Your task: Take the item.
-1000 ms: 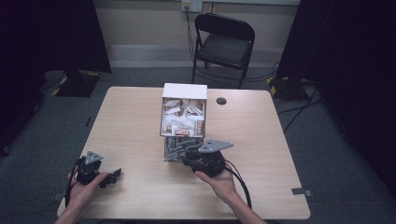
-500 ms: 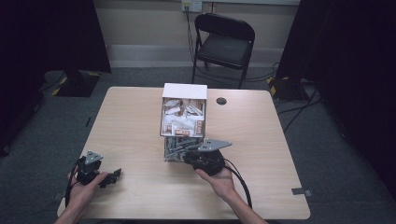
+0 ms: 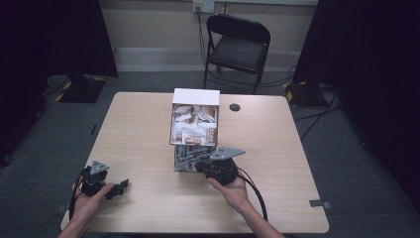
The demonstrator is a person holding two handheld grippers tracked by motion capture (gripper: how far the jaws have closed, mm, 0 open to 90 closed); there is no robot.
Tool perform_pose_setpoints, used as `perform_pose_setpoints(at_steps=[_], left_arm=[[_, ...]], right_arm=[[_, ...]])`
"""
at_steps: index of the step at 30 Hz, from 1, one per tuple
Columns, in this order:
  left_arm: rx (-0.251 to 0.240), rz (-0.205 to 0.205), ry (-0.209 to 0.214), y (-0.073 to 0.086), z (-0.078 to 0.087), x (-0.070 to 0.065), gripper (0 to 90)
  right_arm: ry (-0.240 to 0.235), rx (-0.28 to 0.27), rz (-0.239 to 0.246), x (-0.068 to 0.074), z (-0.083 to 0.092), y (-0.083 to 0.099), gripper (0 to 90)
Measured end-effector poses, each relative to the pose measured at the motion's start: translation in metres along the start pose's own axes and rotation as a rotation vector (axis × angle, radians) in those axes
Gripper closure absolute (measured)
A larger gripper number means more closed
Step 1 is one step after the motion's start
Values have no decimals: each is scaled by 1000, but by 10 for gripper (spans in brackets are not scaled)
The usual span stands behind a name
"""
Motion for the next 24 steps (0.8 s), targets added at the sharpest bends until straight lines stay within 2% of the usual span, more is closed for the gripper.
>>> perform_pose_setpoints(at_steps=[11, 24], left_arm=[[0, 0, 0, 0, 0, 0, 0], [0, 0, -1, 0, 0, 0, 0]], right_arm=[[4, -12, -5, -1, 1, 0, 885], [-27, -51, -4, 0, 8, -7, 887]])
Point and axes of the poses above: each handheld gripper's, and its own axes: z roughly backward along the jaws, y roughly out of its underside, x roughly to its left, the point moved 7 cm from there along -z, roughly forward along the jaws, and after that the axes turned 3 degrees about -y, right-handed, at the moved point
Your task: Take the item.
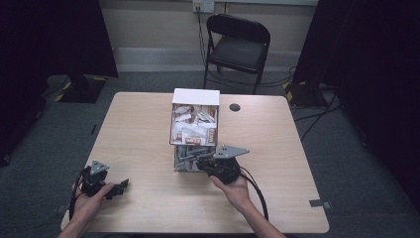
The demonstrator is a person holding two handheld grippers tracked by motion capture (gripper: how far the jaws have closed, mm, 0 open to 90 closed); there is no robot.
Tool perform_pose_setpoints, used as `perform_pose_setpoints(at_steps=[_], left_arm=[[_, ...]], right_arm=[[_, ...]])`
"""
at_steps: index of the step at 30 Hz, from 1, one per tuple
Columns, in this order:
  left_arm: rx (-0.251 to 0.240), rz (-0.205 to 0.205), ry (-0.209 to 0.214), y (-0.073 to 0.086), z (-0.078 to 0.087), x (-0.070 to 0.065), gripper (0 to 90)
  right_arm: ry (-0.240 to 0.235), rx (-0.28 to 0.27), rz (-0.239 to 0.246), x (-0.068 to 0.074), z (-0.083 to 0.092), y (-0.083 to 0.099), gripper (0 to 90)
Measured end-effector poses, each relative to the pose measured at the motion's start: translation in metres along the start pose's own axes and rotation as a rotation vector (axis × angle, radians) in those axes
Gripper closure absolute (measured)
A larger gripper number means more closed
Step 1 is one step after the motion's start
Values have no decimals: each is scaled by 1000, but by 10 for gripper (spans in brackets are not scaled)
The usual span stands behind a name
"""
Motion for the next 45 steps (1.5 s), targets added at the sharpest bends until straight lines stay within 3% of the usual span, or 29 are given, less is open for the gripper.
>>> perform_pose_setpoints(at_steps=[13, 45], left_arm=[[0, 0, 1, 0, 0, 0, 0], [0, 1, 1, 0, 0, 0, 0]], right_arm=[[-26, -23, -7, 3, 6, -7, 892], [-39, -67, 6, 12, 19, -22, 894]])
Point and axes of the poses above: each handheld gripper's, and its own axes: z roughly backward along the jaws, y roughly out of its underside, x roughly to its left, the point moved 7 cm from there along -z, roughly forward along the jaws, and after that the axes turned 3 degrees about -y, right-handed, at the moved point
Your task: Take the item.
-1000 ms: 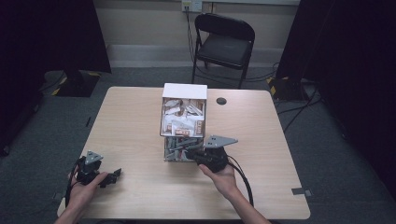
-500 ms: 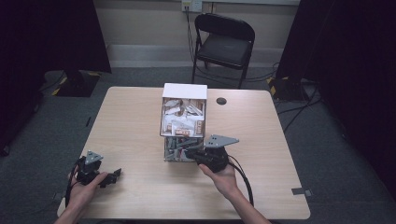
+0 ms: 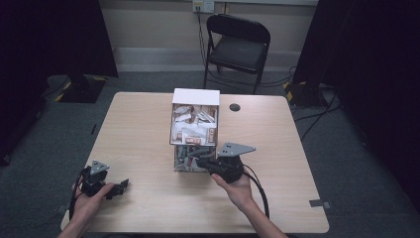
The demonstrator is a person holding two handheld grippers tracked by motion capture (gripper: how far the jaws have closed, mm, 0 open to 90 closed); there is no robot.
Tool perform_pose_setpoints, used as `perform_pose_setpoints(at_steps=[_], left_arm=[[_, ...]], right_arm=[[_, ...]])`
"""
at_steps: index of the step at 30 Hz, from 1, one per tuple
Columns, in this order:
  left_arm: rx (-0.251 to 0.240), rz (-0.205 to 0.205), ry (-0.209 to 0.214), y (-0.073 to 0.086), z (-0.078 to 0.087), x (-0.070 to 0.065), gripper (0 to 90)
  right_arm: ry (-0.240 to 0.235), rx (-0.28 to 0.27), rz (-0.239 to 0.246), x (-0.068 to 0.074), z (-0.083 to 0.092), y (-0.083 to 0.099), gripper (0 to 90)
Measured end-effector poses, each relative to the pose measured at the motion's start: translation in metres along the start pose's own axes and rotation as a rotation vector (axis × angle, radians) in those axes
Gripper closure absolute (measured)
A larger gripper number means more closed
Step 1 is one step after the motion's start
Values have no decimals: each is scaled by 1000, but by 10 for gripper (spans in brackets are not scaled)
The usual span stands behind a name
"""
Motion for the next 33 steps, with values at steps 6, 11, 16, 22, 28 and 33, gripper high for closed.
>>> perform_pose_setpoints(at_steps=[6, 11, 16, 22, 28, 33], left_arm=[[0, -1, 0, 0, 0, 0, 0], [-1, 0, 0, 0, 0, 0, 0], [0, 0, 0, 0, 0, 0, 0], [0, 0, 0, 0, 0, 0, 0], [0, -1, 0, 0, 0, 0, 0], [0, 0, 0, 0, 0, 0, 0]], right_arm=[[-4, -7, 3, 2, 2, -2, 894], [-8, -17, 4, 5, 4, -5, 894], [-8, -20, 7, 6, 5, -6, 894], [-8, -27, 6, 6, 9, -9, 894], [-12, -31, 7, 10, 13, -10, 895], [-10, -35, 9, 11, 19, -12, 895]])
Point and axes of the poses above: each handheld gripper's, and its own axes: z roughly backward along the jaws, y roughly out of its underside, x roughly to its left, the point moved 7 cm from there along -z, roughly forward along the jaws, and after that the axes turned 3 degrees about -y, right-handed, at the moved point
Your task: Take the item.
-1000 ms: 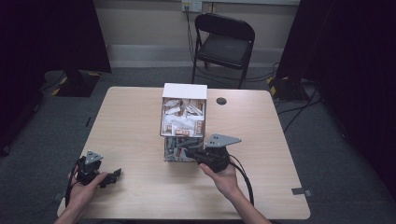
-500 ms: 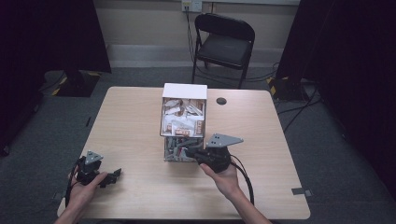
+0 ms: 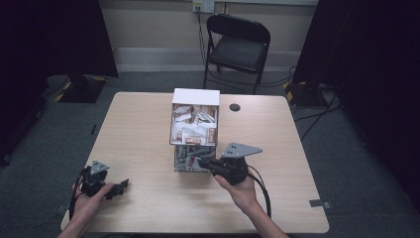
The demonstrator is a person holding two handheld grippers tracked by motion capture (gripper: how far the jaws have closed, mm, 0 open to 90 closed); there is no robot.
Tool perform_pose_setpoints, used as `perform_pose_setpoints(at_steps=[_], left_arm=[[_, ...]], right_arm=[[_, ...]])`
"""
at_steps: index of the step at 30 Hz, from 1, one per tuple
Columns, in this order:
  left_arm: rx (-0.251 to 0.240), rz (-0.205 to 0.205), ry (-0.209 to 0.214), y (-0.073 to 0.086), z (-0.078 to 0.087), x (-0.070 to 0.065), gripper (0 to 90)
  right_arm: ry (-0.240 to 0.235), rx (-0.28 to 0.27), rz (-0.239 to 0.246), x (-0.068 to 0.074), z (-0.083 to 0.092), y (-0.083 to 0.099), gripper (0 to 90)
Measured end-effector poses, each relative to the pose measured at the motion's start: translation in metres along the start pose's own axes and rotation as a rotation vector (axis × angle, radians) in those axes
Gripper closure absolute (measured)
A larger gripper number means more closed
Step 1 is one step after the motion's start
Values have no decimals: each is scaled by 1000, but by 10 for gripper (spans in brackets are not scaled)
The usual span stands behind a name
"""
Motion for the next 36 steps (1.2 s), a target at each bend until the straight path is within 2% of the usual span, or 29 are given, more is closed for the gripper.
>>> perform_pose_setpoints(at_steps=[5, 22, 36], left_arm=[[1, 0, 0, 0, 0, 0, 0], [0, 0, -1, 0, 0, 0, 0], [0, 0, 0, 0, 0, 0, 0]], right_arm=[[14, 7, 7, -1, 7, -1, 895], [32, -25, -13, -1, 32, 1, 894], [76, -49, -36, -16, 55, 6, 894]])
Point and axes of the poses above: each handheld gripper's, and its own axes: z roughly backward along the jaws, y roughly out of its underside, x roughly to its left, the point moved 7 cm from there along -z, roughly forward along the jaws, and after that the axes turned 3 degrees about -y, right-handed, at the moved point
